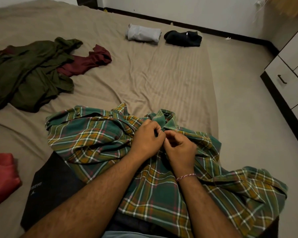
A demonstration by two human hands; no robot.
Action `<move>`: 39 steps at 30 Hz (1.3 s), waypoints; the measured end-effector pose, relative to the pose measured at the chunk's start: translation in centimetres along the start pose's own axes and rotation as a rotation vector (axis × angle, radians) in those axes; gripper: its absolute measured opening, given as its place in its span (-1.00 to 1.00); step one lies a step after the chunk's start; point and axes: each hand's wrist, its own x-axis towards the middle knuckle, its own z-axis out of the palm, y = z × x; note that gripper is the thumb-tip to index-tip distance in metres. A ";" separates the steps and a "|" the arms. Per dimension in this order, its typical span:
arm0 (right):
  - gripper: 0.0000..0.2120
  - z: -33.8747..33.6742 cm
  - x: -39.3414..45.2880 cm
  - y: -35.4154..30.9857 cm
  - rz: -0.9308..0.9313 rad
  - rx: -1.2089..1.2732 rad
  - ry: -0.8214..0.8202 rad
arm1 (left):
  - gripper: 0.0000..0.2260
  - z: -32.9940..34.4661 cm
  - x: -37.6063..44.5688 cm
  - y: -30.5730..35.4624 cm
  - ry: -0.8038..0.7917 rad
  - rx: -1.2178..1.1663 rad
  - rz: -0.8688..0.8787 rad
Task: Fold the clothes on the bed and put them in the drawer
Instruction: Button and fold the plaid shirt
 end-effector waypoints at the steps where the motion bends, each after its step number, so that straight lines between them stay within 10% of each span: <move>1: -0.80 -0.1 0.1 0.0 -0.031 -0.042 -0.010 | -0.77 -0.1 0.1 0.0 -0.010 0.020 -0.006; 39: -0.85 0.5 0.0 0.5 -0.172 -0.550 -0.061 | -0.81 0.2 -0.7 -0.1 -0.089 -0.430 -0.320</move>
